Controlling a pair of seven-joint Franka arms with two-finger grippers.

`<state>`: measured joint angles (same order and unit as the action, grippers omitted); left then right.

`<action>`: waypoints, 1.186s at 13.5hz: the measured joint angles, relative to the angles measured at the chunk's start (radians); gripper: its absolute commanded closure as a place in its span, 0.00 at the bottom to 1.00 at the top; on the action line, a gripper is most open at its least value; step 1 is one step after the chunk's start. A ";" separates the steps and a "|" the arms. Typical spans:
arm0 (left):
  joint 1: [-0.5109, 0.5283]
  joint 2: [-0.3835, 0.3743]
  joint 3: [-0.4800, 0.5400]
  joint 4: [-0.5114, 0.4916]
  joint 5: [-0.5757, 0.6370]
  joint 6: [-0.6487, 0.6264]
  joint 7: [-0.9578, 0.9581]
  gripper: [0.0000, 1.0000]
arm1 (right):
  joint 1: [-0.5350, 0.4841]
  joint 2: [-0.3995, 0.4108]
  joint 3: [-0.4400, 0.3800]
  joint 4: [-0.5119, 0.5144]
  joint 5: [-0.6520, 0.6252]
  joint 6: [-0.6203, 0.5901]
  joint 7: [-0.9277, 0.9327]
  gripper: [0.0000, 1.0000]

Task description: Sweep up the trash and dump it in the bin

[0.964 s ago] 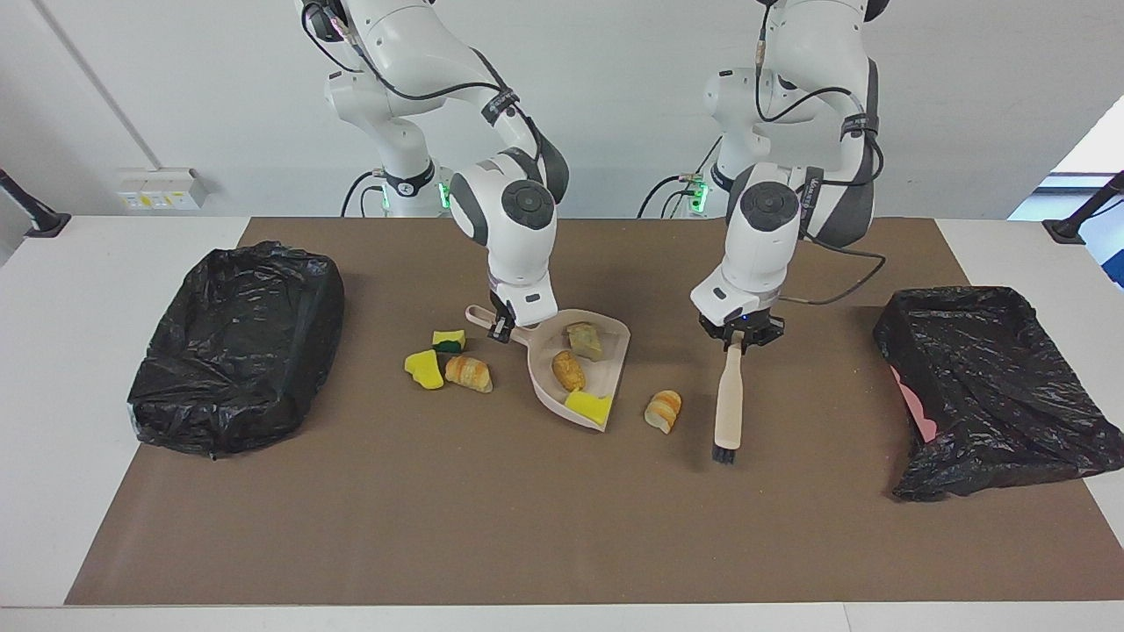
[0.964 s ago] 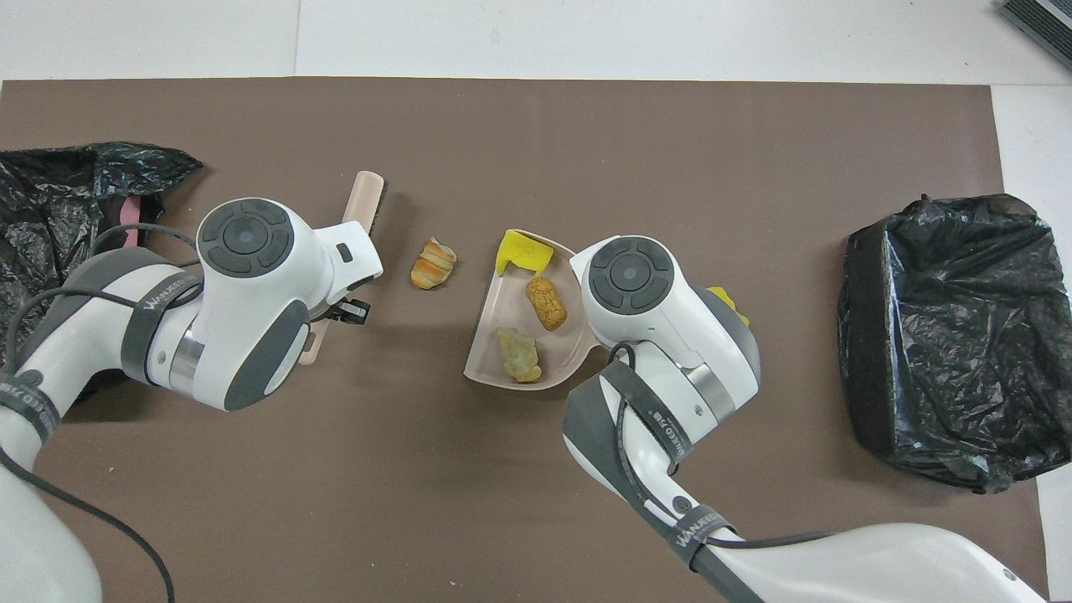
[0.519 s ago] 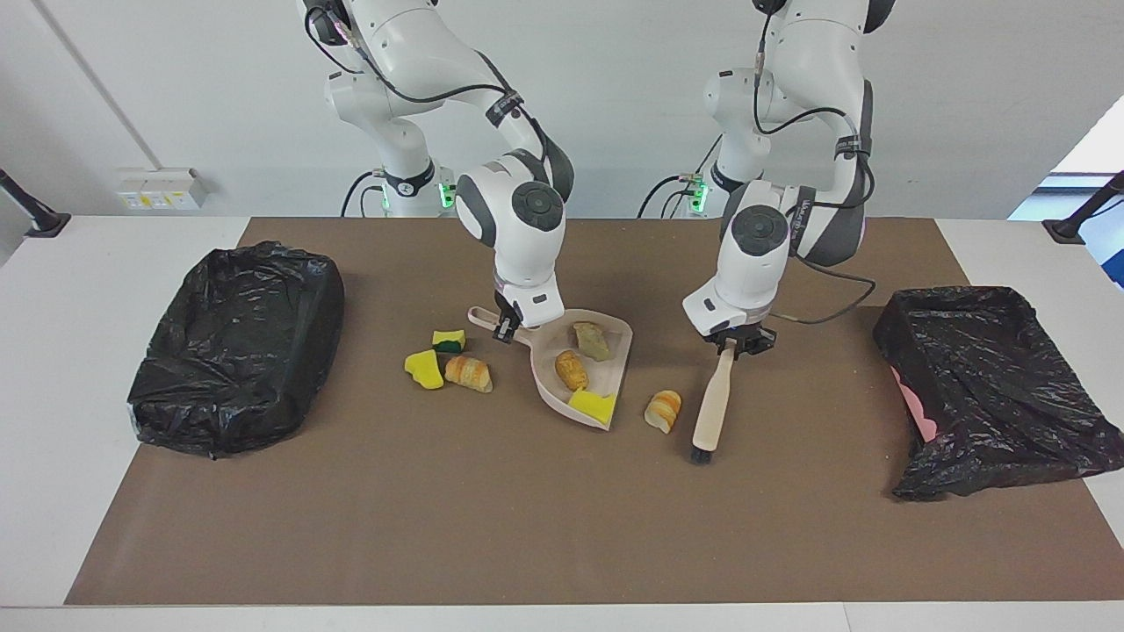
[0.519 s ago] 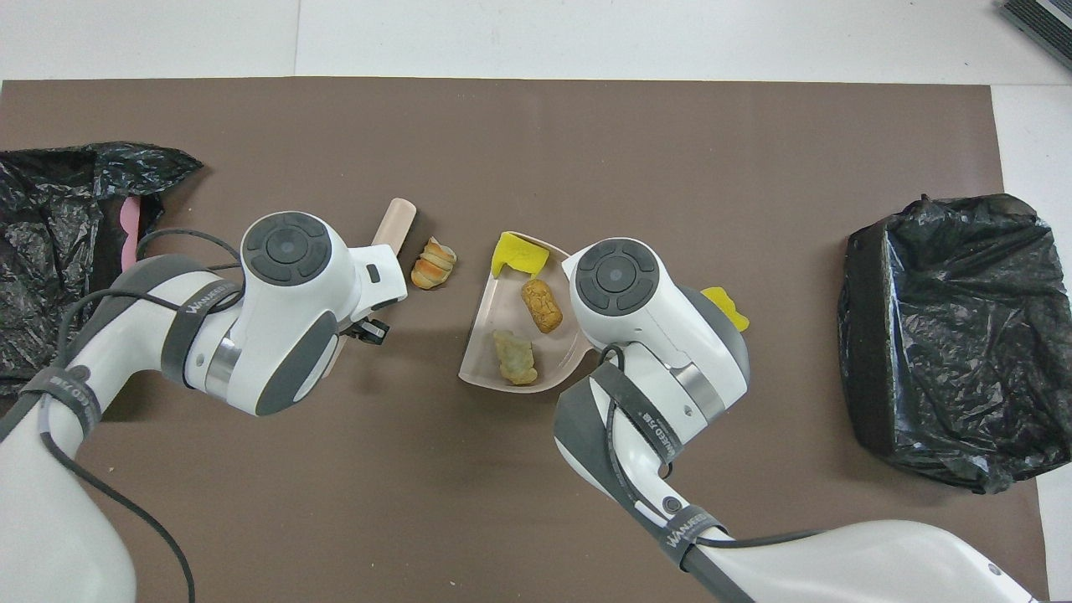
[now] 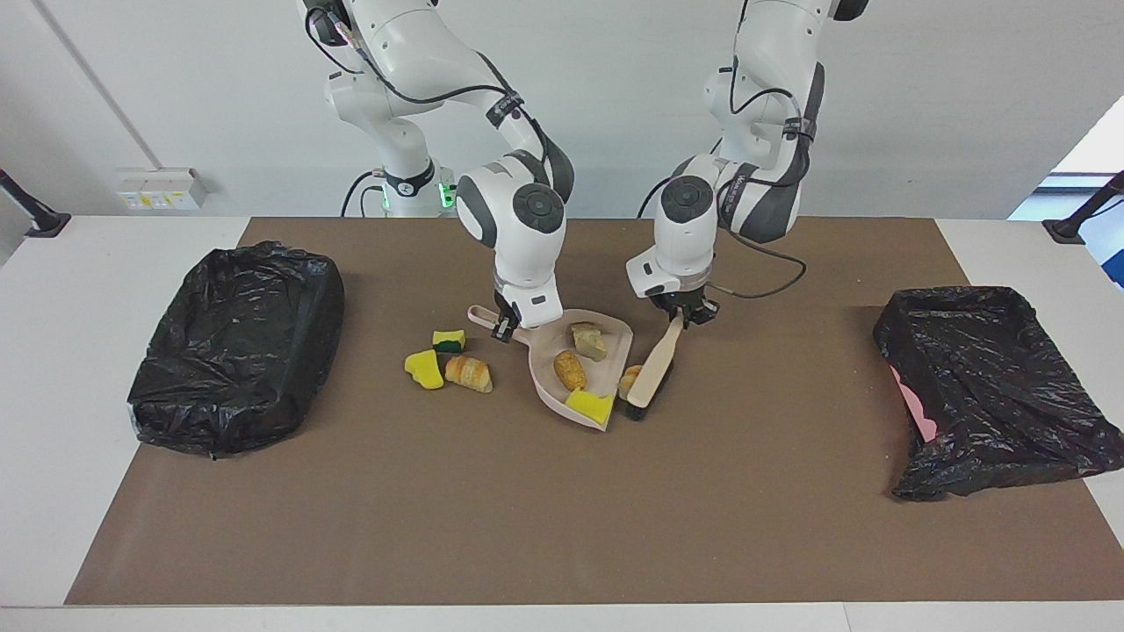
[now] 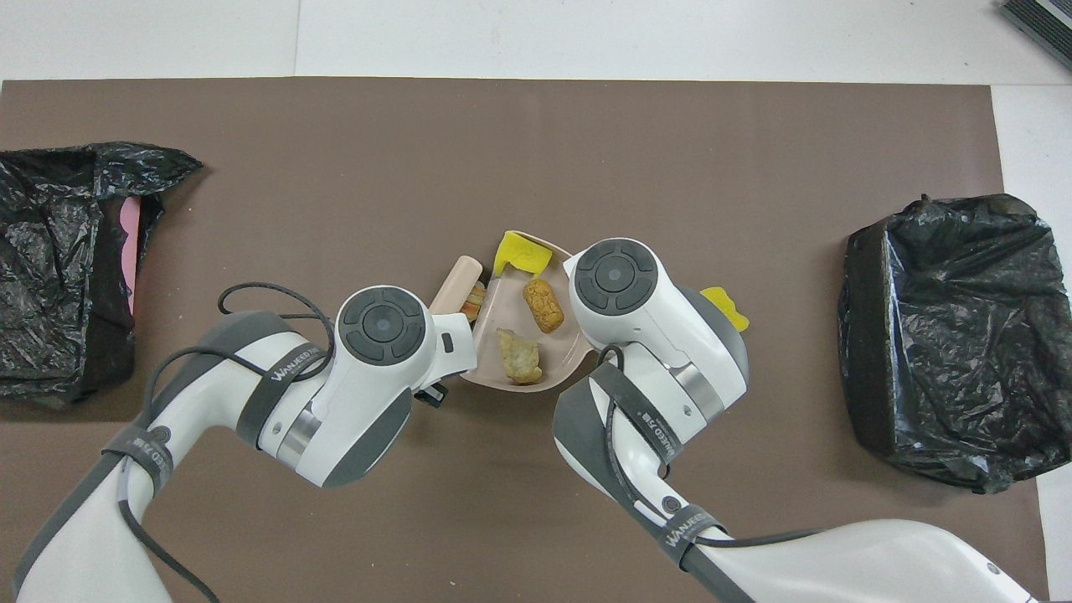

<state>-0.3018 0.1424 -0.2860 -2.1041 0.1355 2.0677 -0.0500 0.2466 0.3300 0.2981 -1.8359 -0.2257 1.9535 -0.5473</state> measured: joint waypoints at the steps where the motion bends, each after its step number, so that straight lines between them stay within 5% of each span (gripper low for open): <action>1: -0.022 -0.010 0.001 -0.001 -0.029 -0.018 -0.018 1.00 | 0.000 0.000 0.000 0.001 0.000 -0.015 0.003 1.00; 12: -0.175 -0.043 -0.004 0.087 -0.114 -0.050 -0.425 1.00 | 0.002 -0.001 0.001 -0.003 0.000 -0.055 0.015 1.00; 16: -0.175 -0.087 0.000 0.124 -0.115 -0.191 -0.446 1.00 | 0.005 -0.001 0.001 -0.003 0.000 -0.060 0.015 1.00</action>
<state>-0.4764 0.0556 -0.2860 -1.9799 0.0210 1.8768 -0.4963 0.2520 0.3293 0.2987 -1.8384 -0.2257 1.8940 -0.5324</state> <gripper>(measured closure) 0.740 0.678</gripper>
